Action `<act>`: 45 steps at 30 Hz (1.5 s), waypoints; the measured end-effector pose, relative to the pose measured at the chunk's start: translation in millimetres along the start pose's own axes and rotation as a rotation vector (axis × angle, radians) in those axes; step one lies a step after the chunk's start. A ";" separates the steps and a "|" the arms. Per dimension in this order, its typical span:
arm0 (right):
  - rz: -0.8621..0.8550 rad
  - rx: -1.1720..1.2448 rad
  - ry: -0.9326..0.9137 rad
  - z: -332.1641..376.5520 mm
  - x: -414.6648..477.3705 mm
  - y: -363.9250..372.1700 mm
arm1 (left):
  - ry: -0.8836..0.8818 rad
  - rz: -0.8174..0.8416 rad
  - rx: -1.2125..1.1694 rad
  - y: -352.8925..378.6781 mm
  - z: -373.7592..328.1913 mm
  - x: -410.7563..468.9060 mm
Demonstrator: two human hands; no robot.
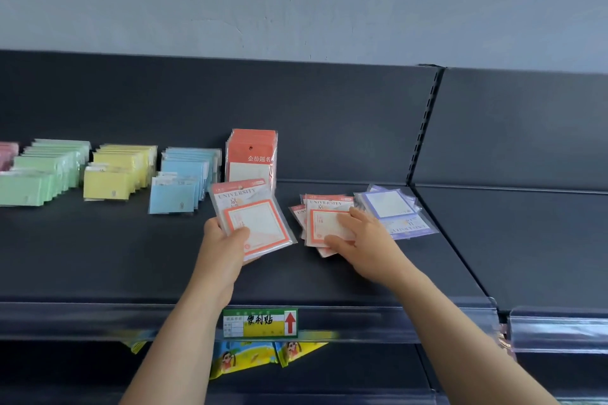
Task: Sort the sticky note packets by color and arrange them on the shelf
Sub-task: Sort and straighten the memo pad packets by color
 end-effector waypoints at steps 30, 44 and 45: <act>0.015 0.680 -0.026 34.0 -9.7 -2.5 | 0.052 0.158 0.043 26.3 0.1 -6.8; -0.126 0.228 0.325 9.2 -16.1 -5.3 | 0.045 0.060 0.031 -4.4 0.1 -5.1; -0.122 0.313 0.332 7.3 -16.7 -5.9 | 0.037 0.070 0.022 -4.7 -1.6 -5.6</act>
Point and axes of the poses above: each hand's wrist, its own x-axis towards the middle knuckle, its own y-axis out of the palm, z = x × y, the point moved 1 cm from there along x, towards the middle knuckle, and after that the axes turned 7 degrees about y, right-handed, at the moved point
